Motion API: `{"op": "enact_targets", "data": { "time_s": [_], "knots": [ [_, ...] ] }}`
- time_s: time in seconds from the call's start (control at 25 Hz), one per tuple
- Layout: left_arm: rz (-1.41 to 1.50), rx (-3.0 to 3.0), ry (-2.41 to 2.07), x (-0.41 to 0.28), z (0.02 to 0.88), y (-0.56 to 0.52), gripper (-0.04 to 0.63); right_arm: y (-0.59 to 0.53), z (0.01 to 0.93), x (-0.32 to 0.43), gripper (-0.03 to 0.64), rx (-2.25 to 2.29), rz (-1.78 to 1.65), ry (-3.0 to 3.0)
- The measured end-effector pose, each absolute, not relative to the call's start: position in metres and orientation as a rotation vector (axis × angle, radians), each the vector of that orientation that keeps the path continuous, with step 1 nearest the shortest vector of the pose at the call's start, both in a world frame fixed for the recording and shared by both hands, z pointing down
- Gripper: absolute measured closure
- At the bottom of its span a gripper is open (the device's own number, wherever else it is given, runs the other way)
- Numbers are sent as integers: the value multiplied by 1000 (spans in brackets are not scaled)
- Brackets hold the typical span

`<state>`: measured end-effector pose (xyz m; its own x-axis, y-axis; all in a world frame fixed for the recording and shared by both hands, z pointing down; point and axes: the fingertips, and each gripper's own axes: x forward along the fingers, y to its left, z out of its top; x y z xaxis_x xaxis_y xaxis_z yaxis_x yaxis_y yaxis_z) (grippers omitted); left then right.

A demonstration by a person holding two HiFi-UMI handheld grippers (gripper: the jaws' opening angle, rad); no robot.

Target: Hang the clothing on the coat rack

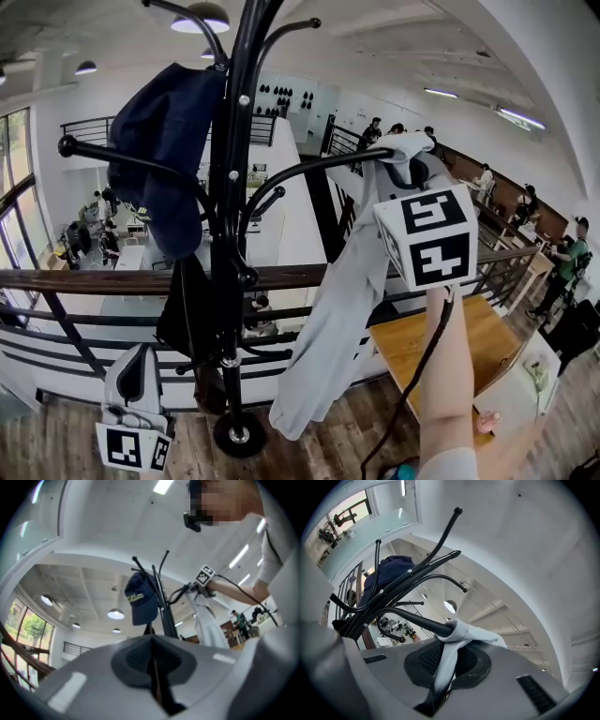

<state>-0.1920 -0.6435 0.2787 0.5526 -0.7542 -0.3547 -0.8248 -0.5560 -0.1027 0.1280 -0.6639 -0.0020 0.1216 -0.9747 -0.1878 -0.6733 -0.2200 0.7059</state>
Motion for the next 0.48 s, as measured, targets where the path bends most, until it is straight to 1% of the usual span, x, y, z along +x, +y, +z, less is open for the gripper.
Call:
{"op": "enact_targets", "data": {
  "time_s": [0.48],
  "knots": [
    [391,-2521,1325,-190,277,-639,589,-666,31,101,605,1788,-952,-1486]
  ]
}}
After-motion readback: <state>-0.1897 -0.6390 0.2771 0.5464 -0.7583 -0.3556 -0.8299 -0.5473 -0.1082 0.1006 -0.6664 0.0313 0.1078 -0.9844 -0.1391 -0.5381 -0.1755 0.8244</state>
